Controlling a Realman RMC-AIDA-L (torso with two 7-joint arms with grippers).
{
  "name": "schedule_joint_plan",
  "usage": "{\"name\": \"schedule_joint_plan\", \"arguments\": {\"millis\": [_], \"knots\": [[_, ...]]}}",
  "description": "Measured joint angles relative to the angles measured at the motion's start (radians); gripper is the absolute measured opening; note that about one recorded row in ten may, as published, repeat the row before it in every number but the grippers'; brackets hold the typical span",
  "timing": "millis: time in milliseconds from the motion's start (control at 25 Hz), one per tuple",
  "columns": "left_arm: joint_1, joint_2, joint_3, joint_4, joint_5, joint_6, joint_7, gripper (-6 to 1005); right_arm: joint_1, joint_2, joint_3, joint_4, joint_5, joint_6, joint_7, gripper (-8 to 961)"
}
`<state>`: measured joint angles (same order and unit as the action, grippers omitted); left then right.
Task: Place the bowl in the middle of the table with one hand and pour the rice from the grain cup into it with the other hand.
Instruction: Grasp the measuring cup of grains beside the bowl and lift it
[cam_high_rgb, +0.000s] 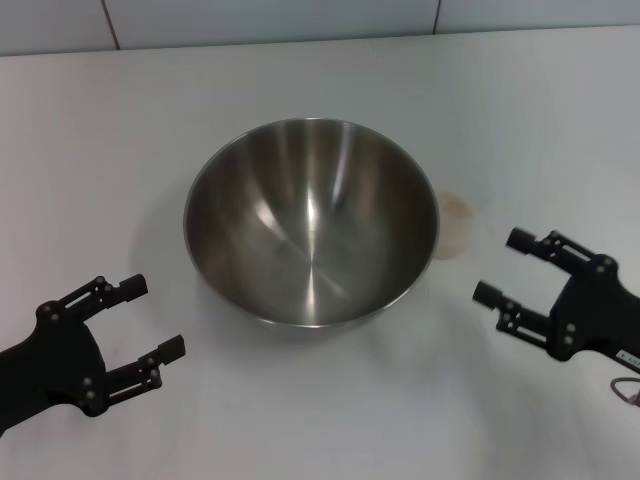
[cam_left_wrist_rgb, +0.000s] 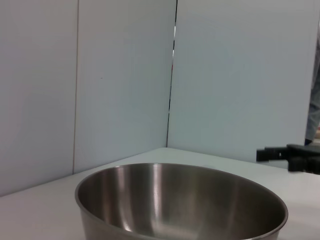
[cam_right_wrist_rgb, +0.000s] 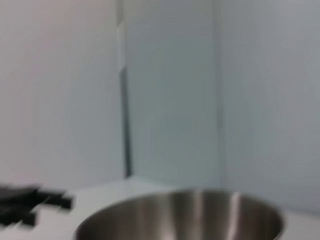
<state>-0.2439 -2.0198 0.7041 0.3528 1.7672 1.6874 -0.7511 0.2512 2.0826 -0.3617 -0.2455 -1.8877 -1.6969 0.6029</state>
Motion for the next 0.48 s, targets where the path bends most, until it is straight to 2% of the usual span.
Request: {"name": "schedule_joint_plan", "arguments": {"millis": [160, 200, 480], "knots": [[0.000, 0.001, 0.000, 0.000, 0.000, 0.000, -0.003, 811, -0.023, 0.001, 0.047, 0.090, 0.081, -0.013, -0.106, 757], [-0.001, 0.001, -0.001, 0.001, 0.000, 0.001, -0.007, 811, -0.034, 0.001, 0.075, 0.154, 0.135, -0.014, -0.159, 757], [-0.001, 0.005, -0.004, 0.000, 0.000, 0.006, -0.009, 810, -0.054, 0.002, 0.169, 0.259, 0.218, 0.035, -0.211, 757]]}}
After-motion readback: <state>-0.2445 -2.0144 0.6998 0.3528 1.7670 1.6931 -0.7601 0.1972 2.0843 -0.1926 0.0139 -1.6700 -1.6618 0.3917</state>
